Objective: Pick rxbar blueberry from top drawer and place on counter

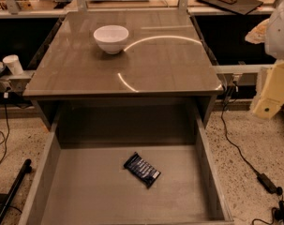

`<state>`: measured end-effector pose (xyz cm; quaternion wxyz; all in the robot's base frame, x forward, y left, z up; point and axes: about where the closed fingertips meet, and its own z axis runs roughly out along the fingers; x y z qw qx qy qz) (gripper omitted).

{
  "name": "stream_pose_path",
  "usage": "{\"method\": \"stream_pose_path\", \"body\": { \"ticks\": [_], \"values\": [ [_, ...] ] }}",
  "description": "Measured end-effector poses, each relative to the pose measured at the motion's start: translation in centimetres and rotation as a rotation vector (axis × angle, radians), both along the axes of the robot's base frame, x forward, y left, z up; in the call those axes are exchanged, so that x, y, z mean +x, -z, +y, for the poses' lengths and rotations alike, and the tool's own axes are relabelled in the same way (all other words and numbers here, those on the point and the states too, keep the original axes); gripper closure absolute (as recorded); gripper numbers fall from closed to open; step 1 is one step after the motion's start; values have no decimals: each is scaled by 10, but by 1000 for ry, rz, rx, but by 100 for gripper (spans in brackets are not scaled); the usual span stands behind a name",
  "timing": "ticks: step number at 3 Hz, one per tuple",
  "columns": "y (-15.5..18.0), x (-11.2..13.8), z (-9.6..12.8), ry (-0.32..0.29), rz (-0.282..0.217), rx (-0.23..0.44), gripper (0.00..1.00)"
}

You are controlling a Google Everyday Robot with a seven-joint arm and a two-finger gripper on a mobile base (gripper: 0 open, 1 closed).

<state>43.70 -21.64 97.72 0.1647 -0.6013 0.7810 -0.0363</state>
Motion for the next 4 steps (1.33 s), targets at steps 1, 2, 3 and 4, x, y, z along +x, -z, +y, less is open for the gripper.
{"method": "stream_pose_path", "body": {
  "ticks": [1,2,3,4],
  "values": [
    [3,-2,-1,6,0,7,0],
    [9,-7,-3,19,7,24,0],
    [17,-11,-6,29,20,39,0],
    [26,-16,-9,43,38,50,0]
  ]
}}
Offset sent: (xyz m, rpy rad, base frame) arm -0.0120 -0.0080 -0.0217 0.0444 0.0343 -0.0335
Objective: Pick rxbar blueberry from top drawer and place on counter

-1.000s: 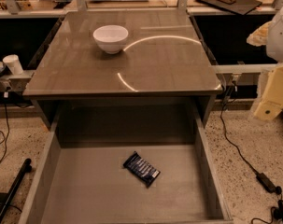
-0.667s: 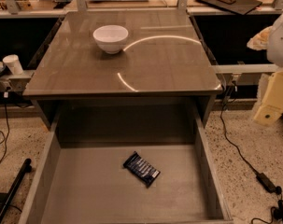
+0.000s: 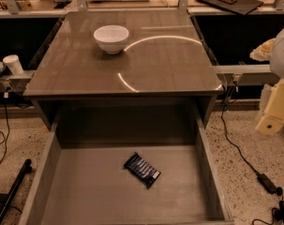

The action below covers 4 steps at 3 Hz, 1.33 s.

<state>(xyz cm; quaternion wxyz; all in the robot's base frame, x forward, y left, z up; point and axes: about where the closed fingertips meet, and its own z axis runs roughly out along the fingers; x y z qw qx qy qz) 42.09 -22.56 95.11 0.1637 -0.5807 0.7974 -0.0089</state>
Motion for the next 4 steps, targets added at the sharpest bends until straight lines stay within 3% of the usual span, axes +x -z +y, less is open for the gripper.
{"method": "stream_pose_path", "body": {
  "ticks": [2,4],
  "values": [
    [27,-10,-6,34,42,38,0],
    [54,-14,10,19,85,104,0]
  ]
}}
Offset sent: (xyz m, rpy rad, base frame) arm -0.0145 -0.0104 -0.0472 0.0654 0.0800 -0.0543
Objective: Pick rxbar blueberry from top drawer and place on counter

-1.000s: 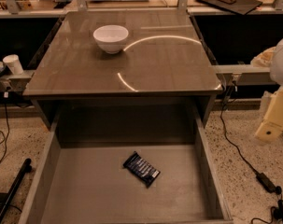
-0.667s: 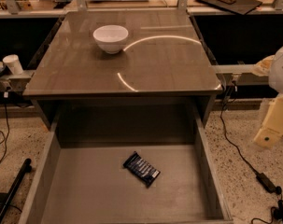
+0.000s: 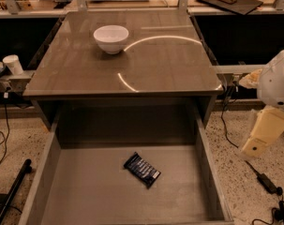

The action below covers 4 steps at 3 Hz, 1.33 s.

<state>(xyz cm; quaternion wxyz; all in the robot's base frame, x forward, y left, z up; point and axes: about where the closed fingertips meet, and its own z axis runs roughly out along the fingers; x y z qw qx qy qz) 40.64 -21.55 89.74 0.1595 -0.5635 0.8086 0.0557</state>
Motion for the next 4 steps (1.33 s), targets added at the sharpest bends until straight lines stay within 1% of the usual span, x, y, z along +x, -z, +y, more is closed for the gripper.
{"method": "stream_pose_path", "body": {
  "ticks": [1,2,3,4],
  "values": [
    [9,0,11,-14,11,30,0],
    [21,-2,22,-26,33,65,0],
    [29,-3,29,-32,48,86,0],
    [44,-7,42,-51,78,102,0]
  ]
}}
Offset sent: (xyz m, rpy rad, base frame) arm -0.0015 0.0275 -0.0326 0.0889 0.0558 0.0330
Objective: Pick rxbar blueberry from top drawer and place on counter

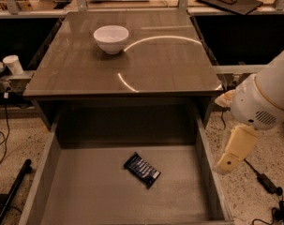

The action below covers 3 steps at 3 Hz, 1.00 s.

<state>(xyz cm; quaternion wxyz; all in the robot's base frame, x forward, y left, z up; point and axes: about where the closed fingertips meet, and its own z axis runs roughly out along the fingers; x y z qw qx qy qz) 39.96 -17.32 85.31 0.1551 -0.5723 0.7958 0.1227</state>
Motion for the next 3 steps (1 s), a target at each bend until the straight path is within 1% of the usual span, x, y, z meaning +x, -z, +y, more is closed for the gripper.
{"method": "stream_pose_path", "body": {
  "ticks": [1,2,3],
  "values": [
    [11,-2,8,-25,17,-25,0],
    [19,-3,22,-65,31,-87,0],
    [25,-3,38,-112,40,-132,0]
  ]
}}
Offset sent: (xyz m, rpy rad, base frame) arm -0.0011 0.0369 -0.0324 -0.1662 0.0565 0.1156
